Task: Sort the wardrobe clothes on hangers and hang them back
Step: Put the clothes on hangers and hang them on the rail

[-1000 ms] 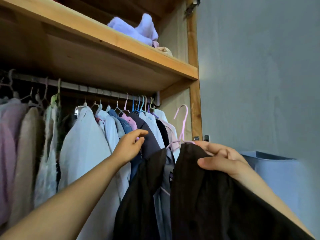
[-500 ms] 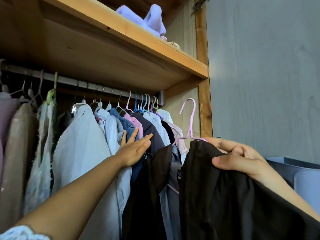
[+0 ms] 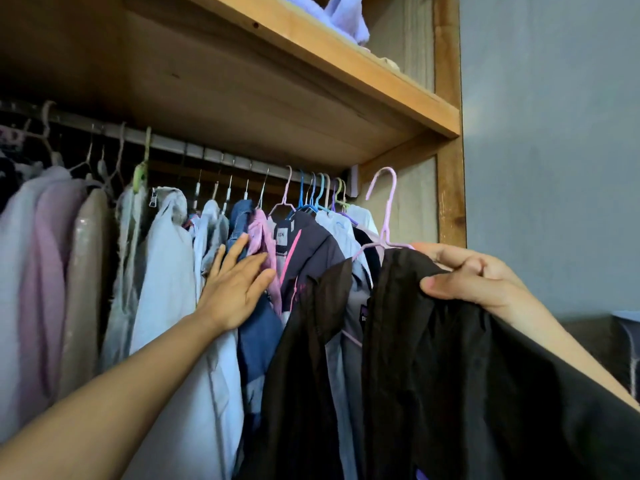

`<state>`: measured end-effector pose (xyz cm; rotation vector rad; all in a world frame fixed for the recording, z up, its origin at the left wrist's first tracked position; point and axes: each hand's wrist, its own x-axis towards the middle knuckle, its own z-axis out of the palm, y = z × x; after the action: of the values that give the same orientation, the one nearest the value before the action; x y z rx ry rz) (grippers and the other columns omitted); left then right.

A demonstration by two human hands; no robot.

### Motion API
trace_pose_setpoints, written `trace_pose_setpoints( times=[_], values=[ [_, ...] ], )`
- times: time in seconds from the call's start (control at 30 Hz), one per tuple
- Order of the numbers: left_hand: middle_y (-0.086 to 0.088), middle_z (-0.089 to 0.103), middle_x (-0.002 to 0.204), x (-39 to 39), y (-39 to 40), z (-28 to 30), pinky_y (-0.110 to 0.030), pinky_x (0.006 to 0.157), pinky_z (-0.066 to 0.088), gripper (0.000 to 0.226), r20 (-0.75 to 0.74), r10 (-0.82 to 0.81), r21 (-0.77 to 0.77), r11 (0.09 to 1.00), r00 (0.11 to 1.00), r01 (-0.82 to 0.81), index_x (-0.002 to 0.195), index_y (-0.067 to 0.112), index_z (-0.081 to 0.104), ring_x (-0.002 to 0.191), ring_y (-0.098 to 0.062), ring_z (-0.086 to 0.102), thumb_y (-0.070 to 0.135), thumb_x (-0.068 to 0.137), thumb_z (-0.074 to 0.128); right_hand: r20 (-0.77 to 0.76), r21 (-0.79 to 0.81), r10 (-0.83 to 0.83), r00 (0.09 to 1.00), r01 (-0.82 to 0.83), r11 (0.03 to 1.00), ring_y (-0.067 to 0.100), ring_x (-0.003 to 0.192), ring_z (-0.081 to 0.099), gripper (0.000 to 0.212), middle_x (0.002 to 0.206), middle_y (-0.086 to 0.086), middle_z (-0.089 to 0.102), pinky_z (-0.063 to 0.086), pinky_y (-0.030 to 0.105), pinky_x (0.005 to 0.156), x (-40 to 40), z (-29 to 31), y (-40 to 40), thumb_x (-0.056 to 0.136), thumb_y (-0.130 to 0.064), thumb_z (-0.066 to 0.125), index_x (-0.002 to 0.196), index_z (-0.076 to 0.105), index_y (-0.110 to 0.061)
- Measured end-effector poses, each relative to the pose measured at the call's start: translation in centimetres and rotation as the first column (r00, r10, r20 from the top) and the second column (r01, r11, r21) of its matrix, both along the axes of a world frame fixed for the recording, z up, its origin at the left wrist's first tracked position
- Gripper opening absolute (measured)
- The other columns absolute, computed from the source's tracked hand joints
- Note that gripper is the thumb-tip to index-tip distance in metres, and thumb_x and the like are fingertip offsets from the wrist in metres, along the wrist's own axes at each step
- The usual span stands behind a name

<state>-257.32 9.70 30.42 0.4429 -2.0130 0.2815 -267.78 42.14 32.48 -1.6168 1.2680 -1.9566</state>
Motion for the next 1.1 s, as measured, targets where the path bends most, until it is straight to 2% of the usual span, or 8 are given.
trace_pose_setpoints(
  times=[0.23, 0.33, 0.5, 0.6, 0.77, 0.93, 1.03, 1.1],
  values=[
    [-0.001, 0.028, 0.153, 2.1, 0.3, 0.6, -0.018, 0.109, -0.017, 0.115, -0.08, -0.114, 0.079, 0.99, 0.99, 0.121, 0.145, 0.015, 0.034, 0.135, 0.007, -0.011, 0.083, 0.067, -0.017, -0.048, -0.071, -0.003, 0.999, 0.0, 0.998, 0.014, 0.078, 0.069, 0.036, 0.085, 0.009, 0.073, 0.054, 0.015, 0.068, 1.4, 3.7, -5.7, 0.073, 0.013, 0.058, 0.106, 0.066, 0.0],
    [-0.004, 0.027, 0.153, 2.6, 0.3, 0.8, -0.016, 0.108, -0.017, 0.121, -0.125, -0.146, 0.076, 0.985, 0.981, 0.156, 0.144, 0.013, 0.036, 0.134, 0.007, -0.011, 0.085, 0.064, -0.019, -0.06, -0.085, -0.009, 0.998, 0.004, 0.996, 0.022, 0.086, 0.069, 0.032, 0.096, 0.016, 0.072, 0.056, 0.019, 0.073, 1.4, 5.2, -6.9, 0.081, 0.014, 0.048, 0.101, 0.067, -0.002],
    [-0.006, 0.03, 0.152, 2.8, 0.1, 1.0, -0.014, 0.108, -0.017, 0.119, -0.179, -0.164, 0.051, 0.983, 0.97, 0.176, 0.142, 0.012, 0.039, 0.135, 0.004, -0.007, 0.084, 0.067, -0.018, -0.097, -0.064, 0.001, 0.995, -0.007, 0.998, 0.027, 0.097, 0.067, 0.033, 0.106, 0.017, 0.07, 0.055, 0.021, 0.078, 0.3, 6.0, -8.4, 0.078, 0.01, 0.053, 0.104, 0.068, -0.004],
    [-0.01, 0.042, 0.145, 2.2, 0.2, 0.7, -0.016, 0.109, -0.014, 0.113, -0.199, -0.204, 0.004, 0.978, 0.959, 0.209, 0.139, 0.008, 0.044, 0.138, -0.003, 0.002, 0.08, 0.074, -0.015, -0.098, -0.041, 0.05, 0.994, -0.054, 0.998, 0.025, 0.096, 0.068, 0.051, 0.105, 0.015, 0.07, 0.054, 0.023, 0.083, -0.6, 4.5, -9.2, 0.063, 0.003, 0.059, 0.113, 0.064, 0.0],
    [-0.009, 0.041, 0.145, 1.0, 0.4, 0.2, -0.015, 0.109, -0.014, 0.108, -0.171, -0.23, -0.032, 0.973, 0.958, 0.228, 0.139, 0.01, 0.044, 0.137, -0.002, 0.006, 0.077, 0.077, -0.015, -0.125, 0.026, 0.051, 0.991, -0.048, 0.999, 0.023, 0.092, 0.068, 0.057, 0.093, 0.011, 0.073, 0.052, 0.021, 0.082, -1.2, 1.7, -7.9, 0.061, 0.001, 0.057, 0.117, 0.064, -0.002],
    [-0.003, 0.04, 0.142, 0.9, 0.0, 0.0, -0.012, 0.108, -0.014, 0.105, -0.221, -0.235, -0.018, 0.971, 0.946, 0.237, 0.137, 0.009, 0.046, 0.134, 0.005, 0.005, 0.075, 0.08, -0.012, -0.13, 0.034, 0.115, 0.985, -0.112, 0.993, 0.011, 0.059, 0.064, 0.045, 0.042, -0.007, 0.054, 0.051, 0.013, 0.071, -1.3, -0.3, -5.2, 0.076, 0.015, 0.048, 0.116, 0.061, -0.002],
    [0.01, 0.029, 0.134, 0.9, 0.4, 0.0, -0.011, 0.108, -0.014, 0.105, -0.235, -0.222, -0.028, 0.975, 0.946, 0.222, 0.137, 0.01, 0.046, 0.133, 0.005, 0.006, 0.076, 0.079, -0.012, -0.108, 0.064, 0.172, 0.979, -0.166, 0.984, 0.034, 0.099, 0.051, 0.055, 0.075, 0.016, 0.049, 0.039, 0.037, 0.104, -1.4, -0.6, -4.4, 0.064, -0.003, 0.066, 0.119, 0.065, -0.009],
    [0.012, 0.025, 0.131, 0.9, 0.6, 0.1, -0.009, 0.106, -0.014, 0.106, -0.257, -0.223, -0.024, 0.974, 0.94, 0.224, 0.136, 0.009, 0.047, 0.131, 0.007, 0.007, 0.076, 0.079, -0.012, -0.099, 0.056, 0.164, 0.981, -0.159, 0.986, 0.038, 0.1, 0.06, 0.051, 0.09, 0.027, 0.055, 0.049, 0.031, 0.093, -1.4, 0.0, -4.7, 0.064, -0.002, 0.063, 0.115, 0.067, -0.007]
  ],
)
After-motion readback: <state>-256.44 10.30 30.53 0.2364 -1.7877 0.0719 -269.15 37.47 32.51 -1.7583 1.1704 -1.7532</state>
